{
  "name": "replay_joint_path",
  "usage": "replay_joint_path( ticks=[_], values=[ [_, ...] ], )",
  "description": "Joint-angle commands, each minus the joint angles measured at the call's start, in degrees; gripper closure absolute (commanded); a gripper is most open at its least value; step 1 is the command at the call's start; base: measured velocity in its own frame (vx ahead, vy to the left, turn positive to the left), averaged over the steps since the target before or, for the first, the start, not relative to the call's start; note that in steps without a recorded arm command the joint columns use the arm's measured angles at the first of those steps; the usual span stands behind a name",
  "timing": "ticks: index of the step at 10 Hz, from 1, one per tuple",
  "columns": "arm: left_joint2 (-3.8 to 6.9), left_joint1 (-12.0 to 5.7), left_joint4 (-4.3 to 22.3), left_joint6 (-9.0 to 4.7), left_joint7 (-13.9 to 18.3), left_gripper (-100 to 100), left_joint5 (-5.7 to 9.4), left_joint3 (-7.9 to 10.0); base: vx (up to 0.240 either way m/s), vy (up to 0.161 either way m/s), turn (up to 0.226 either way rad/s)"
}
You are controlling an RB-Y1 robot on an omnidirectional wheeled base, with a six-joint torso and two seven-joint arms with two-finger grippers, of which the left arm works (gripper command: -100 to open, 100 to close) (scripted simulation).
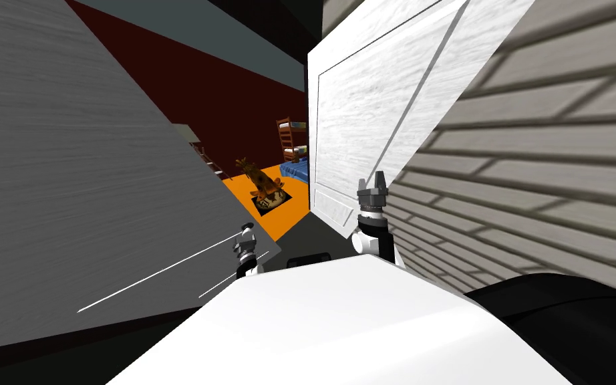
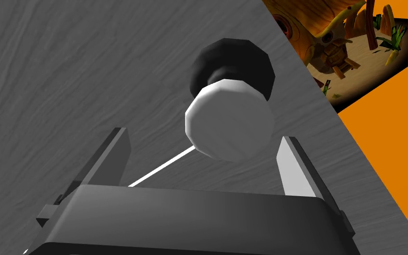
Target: Pull the door open
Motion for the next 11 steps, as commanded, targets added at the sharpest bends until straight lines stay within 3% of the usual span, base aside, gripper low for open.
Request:
replay_joint_path(
  ticks=[1,2,7,8,11],
  values=[
    [-0.34,-0.13,-0.3,0.04,2.9,-100,1.6,-0.89,-0.077,0.007,-0.077],
    [-0.34,-0.13,-0.3,0.04,3.7,-100,1.6,-0.89,-0.058,0.003,-0.025],
    [-1.13,-0.59,-1.2,0.2,11.9,-100,5.98,-3.3,-0.065,0.006,-0.05],
    [-1.13,-0.59,-1.2,0.2,12.9,-100,5.98,-3.3,-0.056,0.002,-0.024],
    [-1.51,-0.81,-1.6,0.27,17.4,-100,8.06,-4.44,-0.05,0.005,-0.035]
  ],
)
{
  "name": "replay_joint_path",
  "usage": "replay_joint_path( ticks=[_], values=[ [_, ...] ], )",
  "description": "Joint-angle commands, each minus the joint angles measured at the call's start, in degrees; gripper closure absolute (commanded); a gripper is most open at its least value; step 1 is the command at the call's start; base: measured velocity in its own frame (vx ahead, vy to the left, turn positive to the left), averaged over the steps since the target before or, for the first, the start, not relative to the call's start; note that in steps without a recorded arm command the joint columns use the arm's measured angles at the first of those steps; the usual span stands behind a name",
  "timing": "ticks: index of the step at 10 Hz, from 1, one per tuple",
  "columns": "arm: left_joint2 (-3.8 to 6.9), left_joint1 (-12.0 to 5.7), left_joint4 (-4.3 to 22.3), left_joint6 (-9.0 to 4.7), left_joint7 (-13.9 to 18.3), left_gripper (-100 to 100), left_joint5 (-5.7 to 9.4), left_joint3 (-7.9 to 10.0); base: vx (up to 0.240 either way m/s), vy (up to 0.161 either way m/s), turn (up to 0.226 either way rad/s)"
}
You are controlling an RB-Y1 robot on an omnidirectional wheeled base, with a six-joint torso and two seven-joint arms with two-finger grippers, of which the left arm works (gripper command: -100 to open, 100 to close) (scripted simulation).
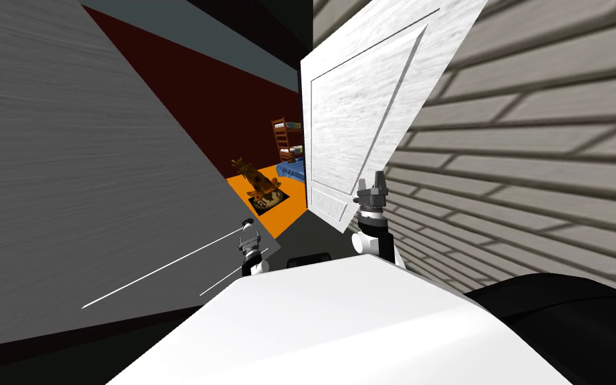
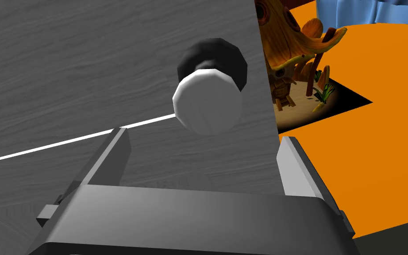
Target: Pull the door open
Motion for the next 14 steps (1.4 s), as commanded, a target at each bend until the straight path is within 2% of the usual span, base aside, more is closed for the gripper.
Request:
replay_joint_path(
  ticks=[1,2,5,6,10,11,12,13,14],
  values=[
    [-0.26,-0.09,-0.3,0.02,2.9,-100,1.5,-0.84,-0.078,0.008,-0.061],
    [-0.26,-0.09,-0.3,0.02,3.6,-100,1.5,-0.84,-0.068,0.008,-0.02],
    [-0.72,-0.36,-0.8,0.1,8.9,-100,4.06,-2.25,-0.078,0.001,-0.046],
    [-0.72,-0.36,-0.8,0.1,9.3,-100,4.06,-2.25,-0.072,0.0,-0.019],
    [-1.14,-0.6,-1.3,0.15,14.0,-100,6.43,-3.55,-0.073,0.007,-0.032],
    [-1.09,-0.52,-1.3,0.17,13.2,-100,6.05,-3.34,-0.045,0.004,-0.007],
    [0.64,0.15,-0.7,-0.08,15.4,-100,6.34,-3.38,0.108,0.017,-0.049],
    [1.29,0.4,-0.4,-0.17,16.2,-100,6.42,-3.39,0.194,0.008,-0.042],
    [2.75,0.96,0.1,-0.4,17.8,-100,6.6,-3.4,0.178,-0.016,-0.046]
  ],
)
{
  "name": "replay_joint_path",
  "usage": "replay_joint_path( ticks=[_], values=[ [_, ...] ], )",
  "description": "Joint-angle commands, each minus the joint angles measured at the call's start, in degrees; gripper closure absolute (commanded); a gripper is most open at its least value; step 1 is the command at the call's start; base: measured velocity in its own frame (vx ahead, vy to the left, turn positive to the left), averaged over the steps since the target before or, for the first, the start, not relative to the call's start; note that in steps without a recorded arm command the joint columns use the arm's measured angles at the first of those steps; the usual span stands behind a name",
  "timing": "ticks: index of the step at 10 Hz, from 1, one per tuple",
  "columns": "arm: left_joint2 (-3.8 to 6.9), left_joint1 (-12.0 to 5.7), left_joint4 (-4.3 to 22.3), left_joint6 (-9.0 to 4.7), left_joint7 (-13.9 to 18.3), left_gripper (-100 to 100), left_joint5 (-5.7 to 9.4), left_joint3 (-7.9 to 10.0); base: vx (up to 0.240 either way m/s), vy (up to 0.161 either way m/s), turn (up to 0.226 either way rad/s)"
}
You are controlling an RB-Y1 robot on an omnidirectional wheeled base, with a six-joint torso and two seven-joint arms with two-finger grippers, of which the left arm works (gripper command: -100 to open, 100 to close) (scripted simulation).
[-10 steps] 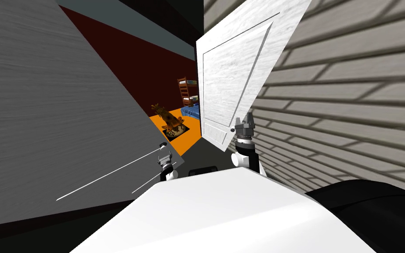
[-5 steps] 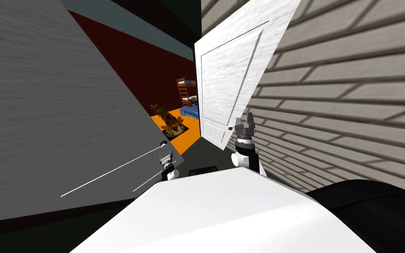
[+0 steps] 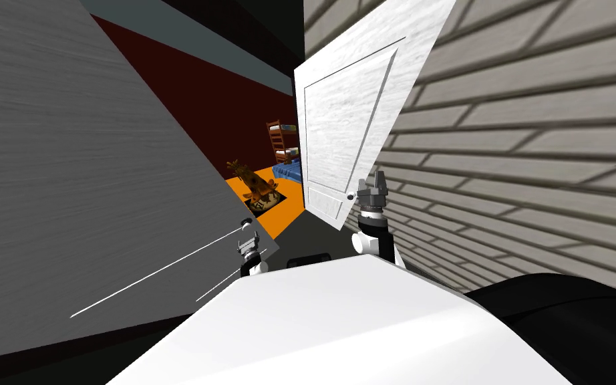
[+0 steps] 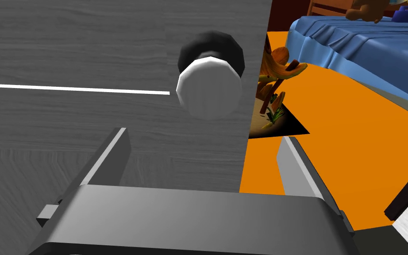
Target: Pull the door open
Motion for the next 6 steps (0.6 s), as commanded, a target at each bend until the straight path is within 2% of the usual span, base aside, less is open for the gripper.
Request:
replay_joint_path(
  ticks=[1,3,5,6],
  values=[
    [2.27,1.49,-0.5,0.29,2.5,-100,0.44,0.16,0.216,-0.009,-0.056],
    [3.9,2.11,0.1,0.04,4.3,-100,0.64,0.15,0.179,-0.008,-0.035],
    [5.44,2.7,0.7,-0.19,6.1,-100,0.83,0.14,0.075,-0.001,-0.03],
    [6.75,3.2,1.2,-0.39,7.6,-100,1.0,0.13,0.103,-0.003,-0.043]
  ],
)
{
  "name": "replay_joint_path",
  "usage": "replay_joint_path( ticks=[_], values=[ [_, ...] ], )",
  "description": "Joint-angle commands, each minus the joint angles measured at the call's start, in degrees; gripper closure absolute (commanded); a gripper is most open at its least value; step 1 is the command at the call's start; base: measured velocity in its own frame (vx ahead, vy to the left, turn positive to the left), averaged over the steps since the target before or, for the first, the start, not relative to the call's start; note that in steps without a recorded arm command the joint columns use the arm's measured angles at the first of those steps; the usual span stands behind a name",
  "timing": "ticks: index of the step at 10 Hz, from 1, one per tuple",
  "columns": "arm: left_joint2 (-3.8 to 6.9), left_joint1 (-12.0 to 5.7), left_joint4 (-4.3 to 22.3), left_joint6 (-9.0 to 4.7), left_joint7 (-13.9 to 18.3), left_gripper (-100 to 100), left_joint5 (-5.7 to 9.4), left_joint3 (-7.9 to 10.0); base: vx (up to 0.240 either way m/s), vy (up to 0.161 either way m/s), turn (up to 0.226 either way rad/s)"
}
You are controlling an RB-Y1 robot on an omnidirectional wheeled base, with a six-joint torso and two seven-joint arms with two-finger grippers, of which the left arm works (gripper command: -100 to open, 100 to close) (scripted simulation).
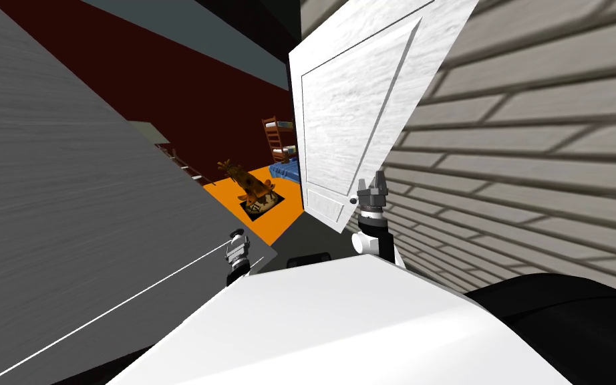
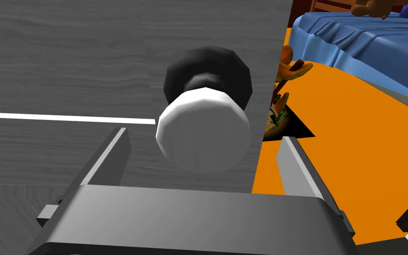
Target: Pull the door open
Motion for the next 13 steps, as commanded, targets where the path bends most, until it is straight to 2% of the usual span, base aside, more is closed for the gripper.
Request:
replay_joint_path(
  ticks=[1,2,3,4,5,10,11,13],
  values=[
    [1.6,0.24,1.0,-0.25,2.0,-100,0.15,-0.05,0.124,0.004,-0.032],
    [1.6,0.24,1.0,-0.25,2.0,-100,0.15,-0.05,0.084,0.014,-0.002],
    [2.57,0.61,1.4,-0.4,3.1,-100,0.27,-0.05,0.107,0.015,-0.024],
    [2.06,0.56,1.2,-0.33,2.4,-100,0.18,-0.09,0.056,0.008,-0.006],
    [2.06,0.56,1.2,-0.33,2.4,100,0.18,-0.09,-0.009,0.0,0.006],
    [2.06,0.56,1.2,-0.33,2.4,100,0.18,-0.09,-0.008,-0.001,-0.003],
    [2.43,0.85,0.6,-0.24,3.2,100,-0.48,-1.35,-0.168,0.009,-0.075],
    [2.81,1.19,0.0,-0.24,4.1,100,-1.12,-2.62,-0.225,0.006,-0.089]
  ],
)
